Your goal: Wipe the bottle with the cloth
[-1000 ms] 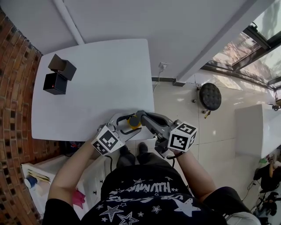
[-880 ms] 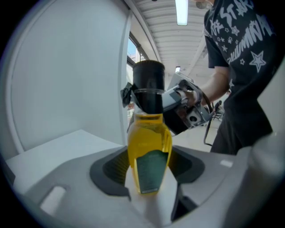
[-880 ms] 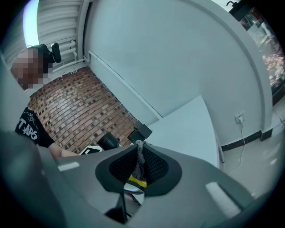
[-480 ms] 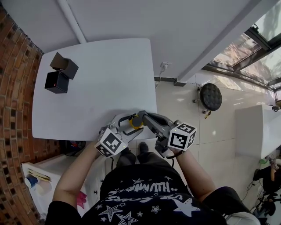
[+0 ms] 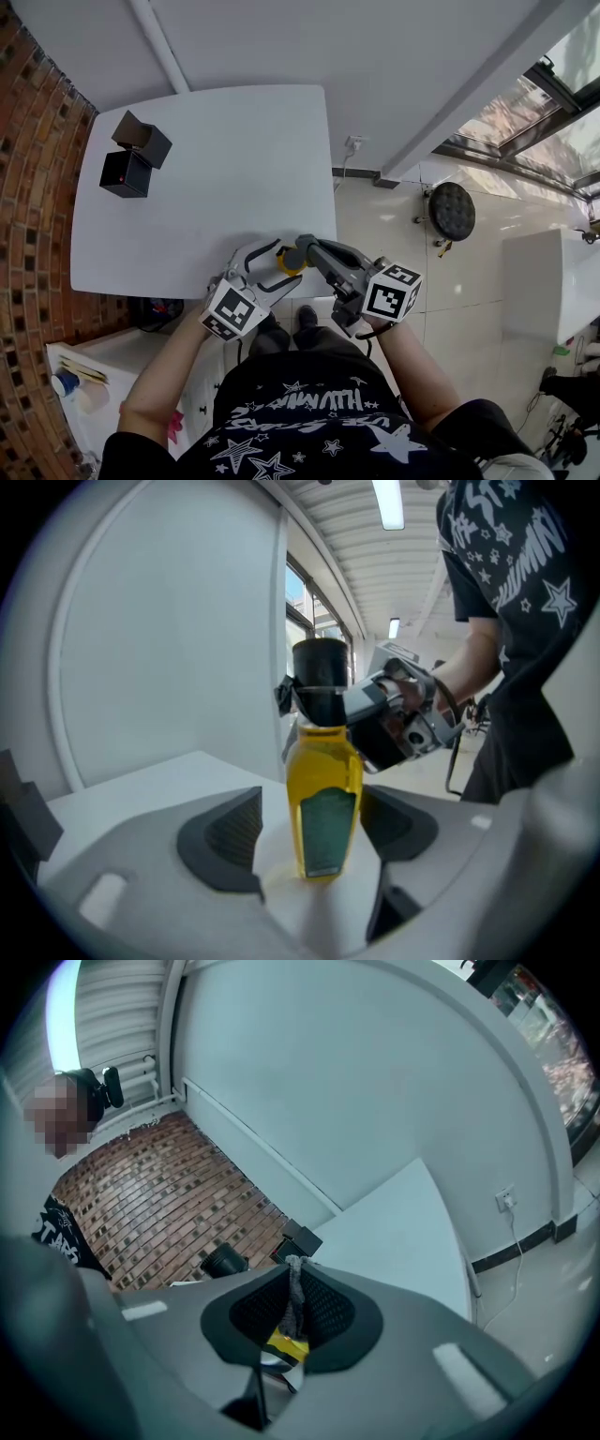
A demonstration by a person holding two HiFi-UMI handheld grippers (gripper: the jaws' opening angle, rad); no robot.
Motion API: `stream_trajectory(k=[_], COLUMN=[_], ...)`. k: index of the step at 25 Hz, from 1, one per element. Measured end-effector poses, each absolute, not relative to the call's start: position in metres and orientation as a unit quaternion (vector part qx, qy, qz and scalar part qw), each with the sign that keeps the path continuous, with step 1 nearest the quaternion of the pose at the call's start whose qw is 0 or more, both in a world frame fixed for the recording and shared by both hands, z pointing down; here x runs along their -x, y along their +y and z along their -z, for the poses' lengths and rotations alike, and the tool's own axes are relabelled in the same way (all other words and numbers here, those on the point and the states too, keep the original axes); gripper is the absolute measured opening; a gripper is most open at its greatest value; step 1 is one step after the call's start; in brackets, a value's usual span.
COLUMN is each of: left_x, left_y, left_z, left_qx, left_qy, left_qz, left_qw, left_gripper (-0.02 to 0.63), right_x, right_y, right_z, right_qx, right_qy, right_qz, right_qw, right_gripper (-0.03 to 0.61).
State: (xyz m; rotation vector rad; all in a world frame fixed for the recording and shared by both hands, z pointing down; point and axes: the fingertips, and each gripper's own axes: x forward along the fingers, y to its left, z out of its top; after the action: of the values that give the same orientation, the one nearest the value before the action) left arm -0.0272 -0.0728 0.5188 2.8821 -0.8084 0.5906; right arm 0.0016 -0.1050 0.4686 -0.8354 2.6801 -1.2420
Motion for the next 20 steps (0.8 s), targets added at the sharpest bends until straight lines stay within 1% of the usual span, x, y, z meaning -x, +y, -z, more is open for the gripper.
stream_trajectory(k=[4, 12, 17, 19, 20], left_x=[0.039, 0.063, 0.081, 0.087, 0.089], left_y=[-0.065, -0.043, -0.038, -0.035, -0.034], left_z=[-0.514, -0.506, -0.499, -0.495, -0.492], left_qx=[-0.934, -0.909, -0.880, -0.871, -0.868], left_qy=[-0.308, -0.375, -0.434, -0.452, -0.461], left_qz=[-0.168, -0.133, -0.084, -0.073, -0.069], left_qw=[0.072, 0.120, 0.176, 0.177, 0.172], left_gripper=[0.324, 0.324, 0.322, 0.316, 0.297], right_x=[-0.002, 0.000, 0.000, 0.002, 0.003], right_y=[-0.105, -0.104, -0.105, -0.105, -0.105], right_z=[-0.476, -0.514, -0.543, -0.551, -0.554], right_qx=[0.269, 0.272, 0.288, 0.293, 0.296], right_qy=[0.867, 0.855, 0.845, 0.846, 0.847], right_qz=[0.418, 0.441, 0.450, 0.444, 0.440], right_qw=[0.038, 0.014, -0.014, -0.029, -0.036], right_gripper=[0.037, 0.037, 0.037, 0.037, 0.037])
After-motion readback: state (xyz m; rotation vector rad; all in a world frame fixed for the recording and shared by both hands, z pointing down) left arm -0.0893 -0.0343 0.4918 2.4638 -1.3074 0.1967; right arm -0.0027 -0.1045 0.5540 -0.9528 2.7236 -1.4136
